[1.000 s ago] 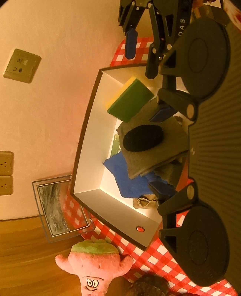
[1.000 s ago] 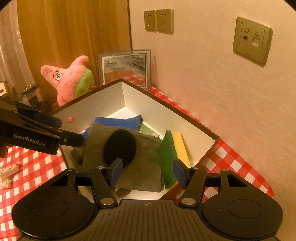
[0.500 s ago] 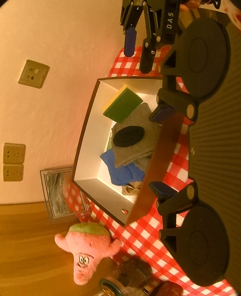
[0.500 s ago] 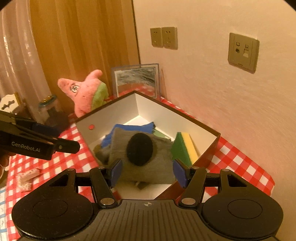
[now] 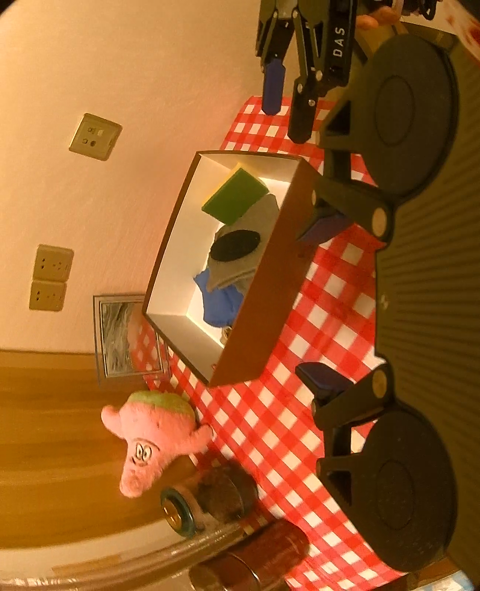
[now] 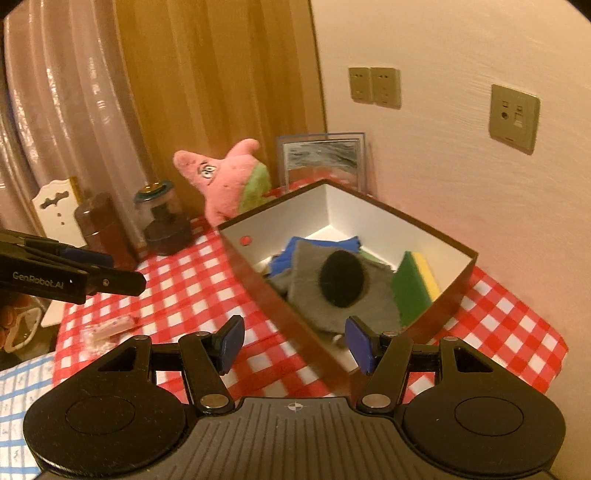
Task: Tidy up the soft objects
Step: 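Withdraw both tools from the box toward the cotton swab bag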
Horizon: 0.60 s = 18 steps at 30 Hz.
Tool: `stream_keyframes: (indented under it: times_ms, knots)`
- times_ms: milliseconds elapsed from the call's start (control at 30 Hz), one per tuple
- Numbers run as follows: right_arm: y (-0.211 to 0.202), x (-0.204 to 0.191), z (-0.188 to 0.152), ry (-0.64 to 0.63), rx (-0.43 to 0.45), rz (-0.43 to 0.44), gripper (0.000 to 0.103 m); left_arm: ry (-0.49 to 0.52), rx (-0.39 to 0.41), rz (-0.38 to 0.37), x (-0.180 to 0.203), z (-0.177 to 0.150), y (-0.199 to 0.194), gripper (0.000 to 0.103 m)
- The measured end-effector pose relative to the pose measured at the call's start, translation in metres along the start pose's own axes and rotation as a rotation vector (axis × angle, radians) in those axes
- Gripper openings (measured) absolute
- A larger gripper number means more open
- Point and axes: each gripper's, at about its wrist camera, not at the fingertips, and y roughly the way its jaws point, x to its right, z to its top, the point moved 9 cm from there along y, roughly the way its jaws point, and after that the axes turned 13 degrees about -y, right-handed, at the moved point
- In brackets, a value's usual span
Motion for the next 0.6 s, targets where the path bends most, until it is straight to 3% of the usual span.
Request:
stream_keyframes:
  times_ms: [300, 600]
  knots:
    - [-0.003, -0.052, -0.009, -0.019, -0.015, 0.084, 0.061, -0.050, 0.010, 0.053, -0.040, -0.036, -0.040, 0.068]
    - [0.006, -0.104, -0.018, -0.051, -0.035, 0.160, 0.061, -0.172, 0.008, 0.127, -0.102, -0.078, -0.072, 0.068]
